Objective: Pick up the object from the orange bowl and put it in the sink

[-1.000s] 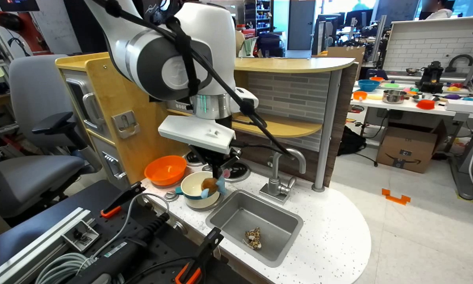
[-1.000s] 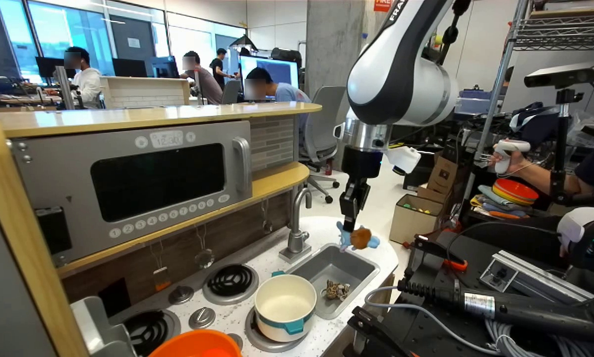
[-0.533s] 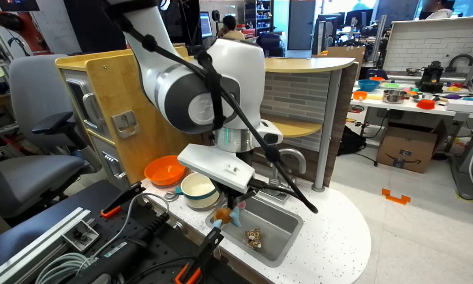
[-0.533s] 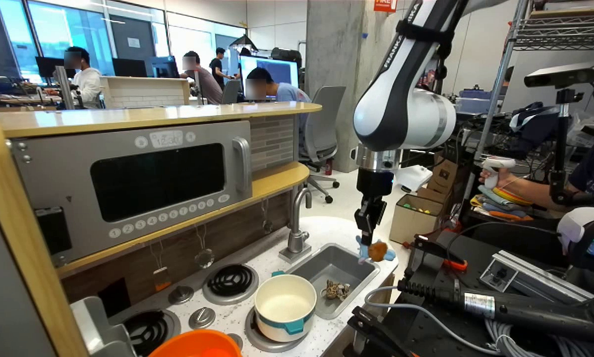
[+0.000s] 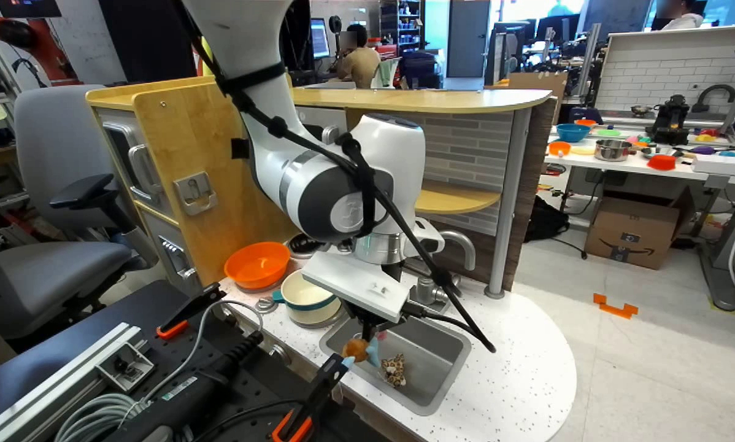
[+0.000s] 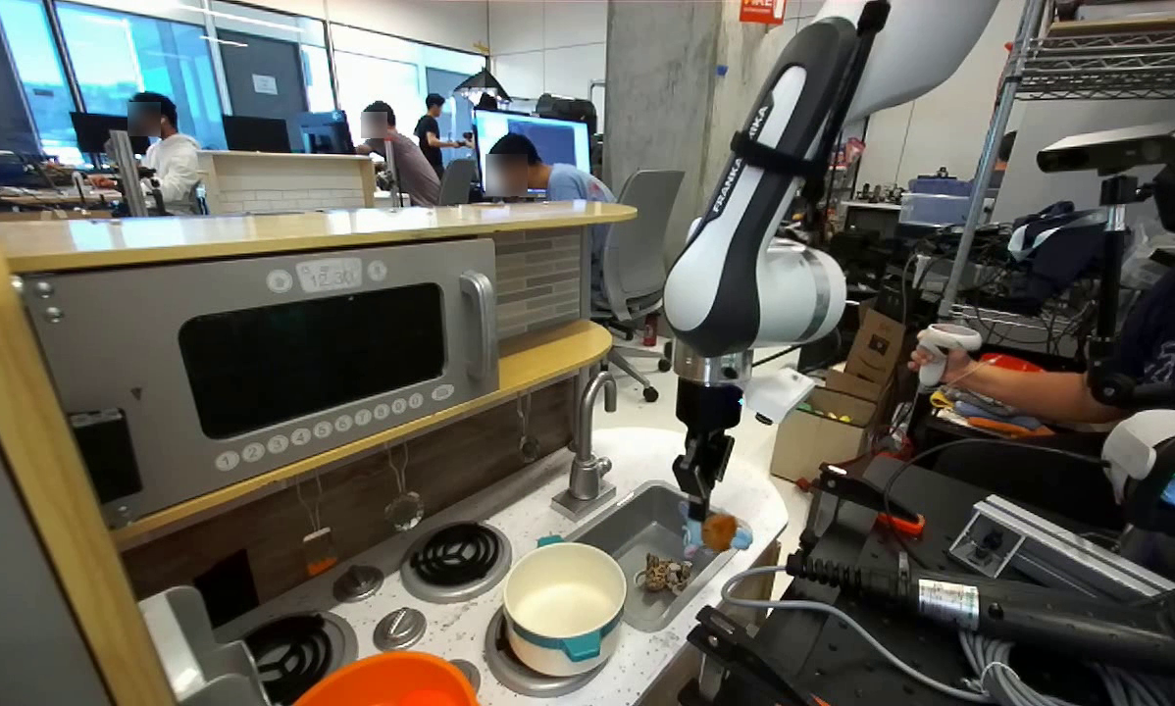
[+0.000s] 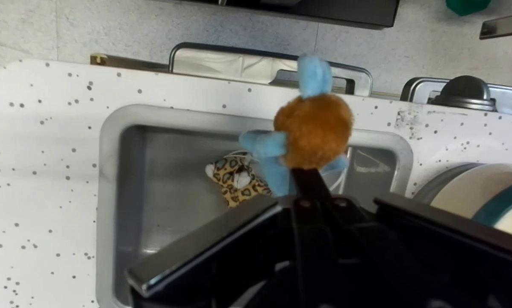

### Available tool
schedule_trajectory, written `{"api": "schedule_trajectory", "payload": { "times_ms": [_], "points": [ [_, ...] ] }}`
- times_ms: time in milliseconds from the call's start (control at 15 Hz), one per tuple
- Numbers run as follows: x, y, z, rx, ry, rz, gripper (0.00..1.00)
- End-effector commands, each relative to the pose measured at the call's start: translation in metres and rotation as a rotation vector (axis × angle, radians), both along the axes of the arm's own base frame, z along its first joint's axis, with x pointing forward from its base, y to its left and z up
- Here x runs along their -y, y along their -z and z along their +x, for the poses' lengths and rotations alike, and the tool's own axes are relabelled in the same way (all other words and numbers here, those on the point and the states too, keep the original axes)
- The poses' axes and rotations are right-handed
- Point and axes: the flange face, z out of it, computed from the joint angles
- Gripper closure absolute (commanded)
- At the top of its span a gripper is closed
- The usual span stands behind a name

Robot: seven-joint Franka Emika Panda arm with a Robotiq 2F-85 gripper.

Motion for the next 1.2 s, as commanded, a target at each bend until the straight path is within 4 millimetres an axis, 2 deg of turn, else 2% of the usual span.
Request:
{"api": "schedule_trajectory", "payload": {
  "times_ms": [0,333,667,733,867,1133],
  "points": [
    [-0.017,0.017,0.028,0.021,-0.041,-0.012,1.00],
    [-0.035,0.051,0.051,-0.005,-0.056,-0.028,1.00],
    [-0.040,0.083,0.065,-0.034,-0.059,-0.053,1.00],
    [-0.041,0.087,0.066,-0.042,-0.059,-0.053,0.74],
    [-0.042,0.091,0.069,-0.043,-0.069,-0.050,0.66],
    [-0.048,0.080,0.074,-0.014,-0.096,-0.045,0.37]
  ]
}}
